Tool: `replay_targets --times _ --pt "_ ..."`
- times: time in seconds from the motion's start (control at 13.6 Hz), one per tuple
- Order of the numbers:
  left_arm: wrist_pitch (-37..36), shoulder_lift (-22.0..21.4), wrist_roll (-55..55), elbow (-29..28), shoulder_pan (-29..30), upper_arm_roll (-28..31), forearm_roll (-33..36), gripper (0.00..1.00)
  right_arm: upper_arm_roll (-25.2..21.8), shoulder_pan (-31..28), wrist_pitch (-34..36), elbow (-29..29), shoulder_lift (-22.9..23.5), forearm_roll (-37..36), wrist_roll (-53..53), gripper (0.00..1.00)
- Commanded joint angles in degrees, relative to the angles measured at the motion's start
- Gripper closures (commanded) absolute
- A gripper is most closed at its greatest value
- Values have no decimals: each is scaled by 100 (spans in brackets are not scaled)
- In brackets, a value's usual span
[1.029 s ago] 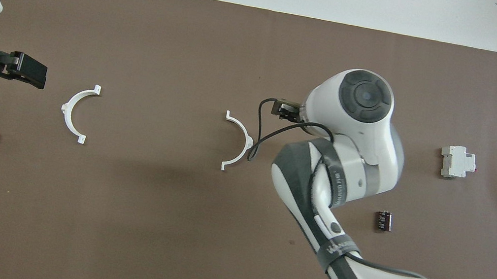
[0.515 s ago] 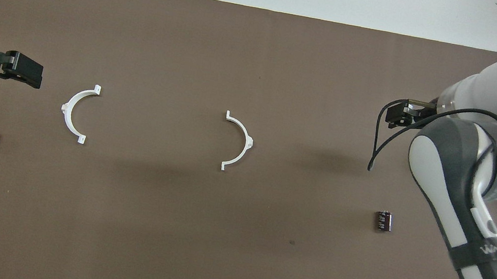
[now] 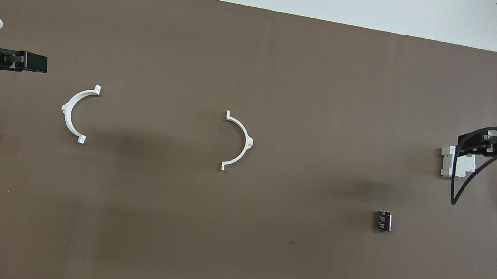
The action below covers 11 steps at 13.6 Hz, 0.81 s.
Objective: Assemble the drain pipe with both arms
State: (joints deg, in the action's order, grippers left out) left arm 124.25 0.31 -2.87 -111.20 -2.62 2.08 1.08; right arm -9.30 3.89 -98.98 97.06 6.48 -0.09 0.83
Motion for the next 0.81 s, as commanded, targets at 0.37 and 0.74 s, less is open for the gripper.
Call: replay_targets --times 0.37,0.74 --pt "1470 162 -679 -1543 104 -32 50 0 174 15 1608 -739 -886 -483 92 0" --pt "1777 293 -1810 -2186 60 -32 50 0 183 41 1540 -602 -1026 -290 101 0"
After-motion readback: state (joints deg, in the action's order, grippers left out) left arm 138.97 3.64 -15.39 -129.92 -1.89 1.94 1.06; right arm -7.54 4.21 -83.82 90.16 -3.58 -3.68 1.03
